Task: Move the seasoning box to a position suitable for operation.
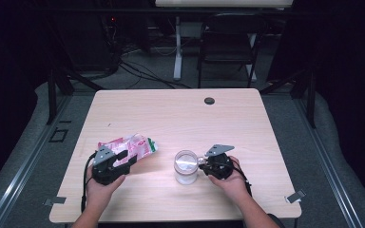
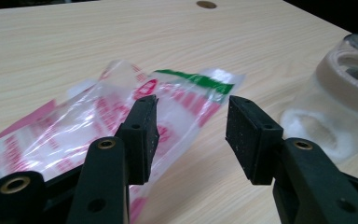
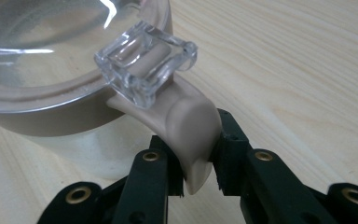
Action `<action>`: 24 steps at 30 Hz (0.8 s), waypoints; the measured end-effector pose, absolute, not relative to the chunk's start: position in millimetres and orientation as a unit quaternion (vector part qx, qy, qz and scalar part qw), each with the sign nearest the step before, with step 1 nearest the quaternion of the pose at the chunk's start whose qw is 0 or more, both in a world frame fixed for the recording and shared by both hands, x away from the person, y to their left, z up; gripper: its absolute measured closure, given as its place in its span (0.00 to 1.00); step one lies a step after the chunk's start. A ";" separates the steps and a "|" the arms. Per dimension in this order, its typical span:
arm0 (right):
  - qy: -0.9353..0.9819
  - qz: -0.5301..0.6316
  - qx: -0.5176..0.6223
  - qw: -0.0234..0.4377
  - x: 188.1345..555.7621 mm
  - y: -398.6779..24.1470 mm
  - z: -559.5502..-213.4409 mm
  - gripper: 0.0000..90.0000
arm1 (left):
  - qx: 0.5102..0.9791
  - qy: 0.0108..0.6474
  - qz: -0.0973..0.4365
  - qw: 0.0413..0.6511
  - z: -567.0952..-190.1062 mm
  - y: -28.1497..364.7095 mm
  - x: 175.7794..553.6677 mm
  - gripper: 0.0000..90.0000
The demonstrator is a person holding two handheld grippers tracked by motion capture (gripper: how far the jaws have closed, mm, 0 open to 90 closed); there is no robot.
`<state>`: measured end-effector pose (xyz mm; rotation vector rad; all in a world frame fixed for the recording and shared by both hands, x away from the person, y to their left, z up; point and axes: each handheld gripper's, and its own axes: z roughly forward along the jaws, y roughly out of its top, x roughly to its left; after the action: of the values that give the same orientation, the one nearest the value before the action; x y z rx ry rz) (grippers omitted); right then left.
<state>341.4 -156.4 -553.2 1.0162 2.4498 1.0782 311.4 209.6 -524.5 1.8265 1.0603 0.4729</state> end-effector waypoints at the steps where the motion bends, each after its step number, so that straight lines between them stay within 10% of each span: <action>1: 0.847 0.374 0.352 0.137 339.3 -155.5 -553.3 0.85 | 0.749 0.425 0.191 0.470 -523.6 203.1 312.4 0.59; 24: 0.852 0.387 0.300 0.187 287.0 -166.1 -502.4 0.65 | 0.785 0.364 0.158 0.477 -491.0 131.9 324.3 0.59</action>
<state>287.0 -166.1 -502.4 0.8458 2.3981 1.0883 324.3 131.9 -491.0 1.9169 0.8894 0.3859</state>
